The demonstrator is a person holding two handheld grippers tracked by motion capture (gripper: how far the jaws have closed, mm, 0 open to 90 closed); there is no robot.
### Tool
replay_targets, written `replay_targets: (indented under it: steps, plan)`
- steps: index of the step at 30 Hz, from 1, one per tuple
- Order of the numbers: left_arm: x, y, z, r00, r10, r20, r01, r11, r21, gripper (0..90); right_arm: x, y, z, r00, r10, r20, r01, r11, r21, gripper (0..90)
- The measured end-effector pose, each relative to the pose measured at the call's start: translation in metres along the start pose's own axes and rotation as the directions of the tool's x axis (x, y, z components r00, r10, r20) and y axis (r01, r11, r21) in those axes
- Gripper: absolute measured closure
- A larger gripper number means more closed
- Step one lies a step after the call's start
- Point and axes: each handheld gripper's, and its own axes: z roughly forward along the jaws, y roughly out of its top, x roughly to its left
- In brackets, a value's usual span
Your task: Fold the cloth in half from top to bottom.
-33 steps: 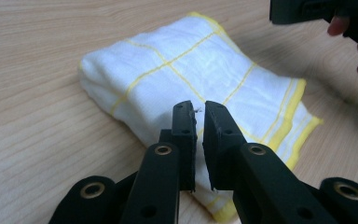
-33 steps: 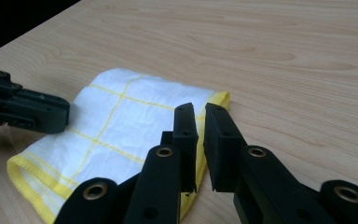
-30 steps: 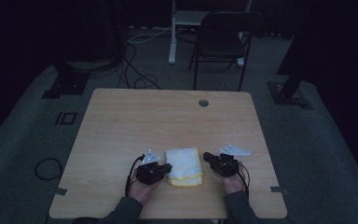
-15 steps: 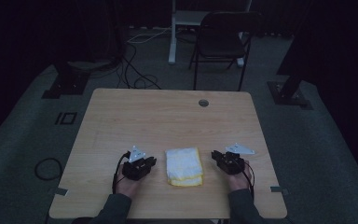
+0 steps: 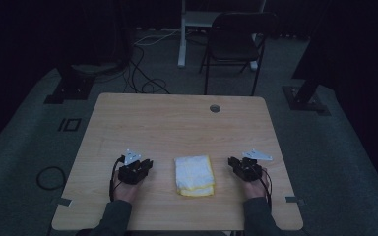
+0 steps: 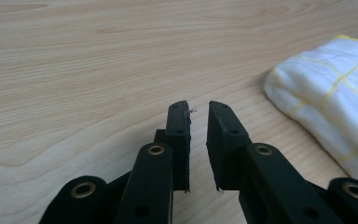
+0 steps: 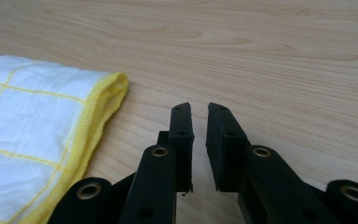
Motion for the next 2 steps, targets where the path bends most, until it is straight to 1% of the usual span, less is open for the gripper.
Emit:
replay_targets:
  steps: [1, 2]
  plan:
    - [0.0, 0.0, 0.0, 1.0, 0.0, 0.0, 0.0, 1.0, 0.0, 79.3, 0.0, 0.0, 0.0, 1.0, 0.0, 0.0, 0.0, 1.0, 0.0, 80.9]
    - [0.0026, -0.0003, 0.0, 0.9999, -0.009, -0.01, 0.009, 1.0, 0.002, 79.3, -0.0009, 0.0, 0.0005, 1.0, 0.001, 0.002, -0.001, 1.0, 0.001, 80.9]
